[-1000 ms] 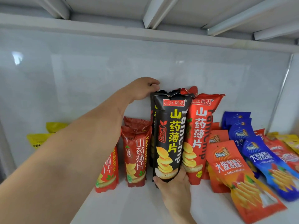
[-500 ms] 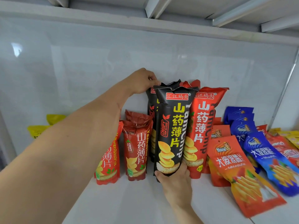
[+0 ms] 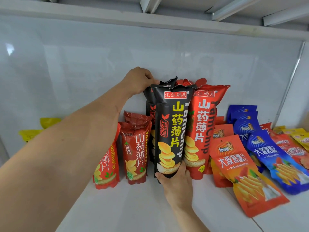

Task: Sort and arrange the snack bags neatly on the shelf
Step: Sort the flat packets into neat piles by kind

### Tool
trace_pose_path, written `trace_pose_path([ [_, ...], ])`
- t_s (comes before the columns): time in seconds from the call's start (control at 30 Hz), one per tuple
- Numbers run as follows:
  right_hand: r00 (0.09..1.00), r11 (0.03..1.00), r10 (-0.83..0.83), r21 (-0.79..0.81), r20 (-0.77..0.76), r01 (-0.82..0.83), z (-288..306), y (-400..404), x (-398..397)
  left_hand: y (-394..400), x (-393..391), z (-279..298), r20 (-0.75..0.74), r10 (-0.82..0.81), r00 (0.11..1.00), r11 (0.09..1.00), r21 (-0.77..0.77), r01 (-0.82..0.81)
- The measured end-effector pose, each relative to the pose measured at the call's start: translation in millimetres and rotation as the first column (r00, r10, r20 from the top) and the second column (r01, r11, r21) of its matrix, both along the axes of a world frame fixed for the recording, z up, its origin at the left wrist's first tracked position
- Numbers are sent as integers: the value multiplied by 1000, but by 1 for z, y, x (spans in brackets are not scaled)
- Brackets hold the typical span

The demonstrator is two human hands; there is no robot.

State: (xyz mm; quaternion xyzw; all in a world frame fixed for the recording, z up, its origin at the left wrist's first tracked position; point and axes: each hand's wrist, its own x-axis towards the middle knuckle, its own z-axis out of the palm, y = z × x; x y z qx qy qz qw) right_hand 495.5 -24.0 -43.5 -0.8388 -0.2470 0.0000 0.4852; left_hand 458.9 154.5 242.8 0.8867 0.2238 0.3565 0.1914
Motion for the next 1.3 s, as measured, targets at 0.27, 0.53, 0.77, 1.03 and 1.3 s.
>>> trace_pose_path([
  [0.27,1000,1000,-14,-7,16,14,-1,-1,-3,0,-19,-4,136,-70,988,985,-147,90],
  [0.53,966,991,-111,104,234,89,-2,-11,-30,21,-57,-19,-180,-13,984,993,-116,-8],
  [0.77,918,947,315,-18,243,-320,8,6,-60,23,-64,-38,-577,10,817,999,45,20],
  [1.03,971,984,150,-120,189,-128,10,43,-75,29,-61,-41,-628,-63,776,997,0,81],
  [1.3,980,979,97,-192,174,-62,5,57,-71,41,-60,-56,-540,-32,841,999,11,46],
])
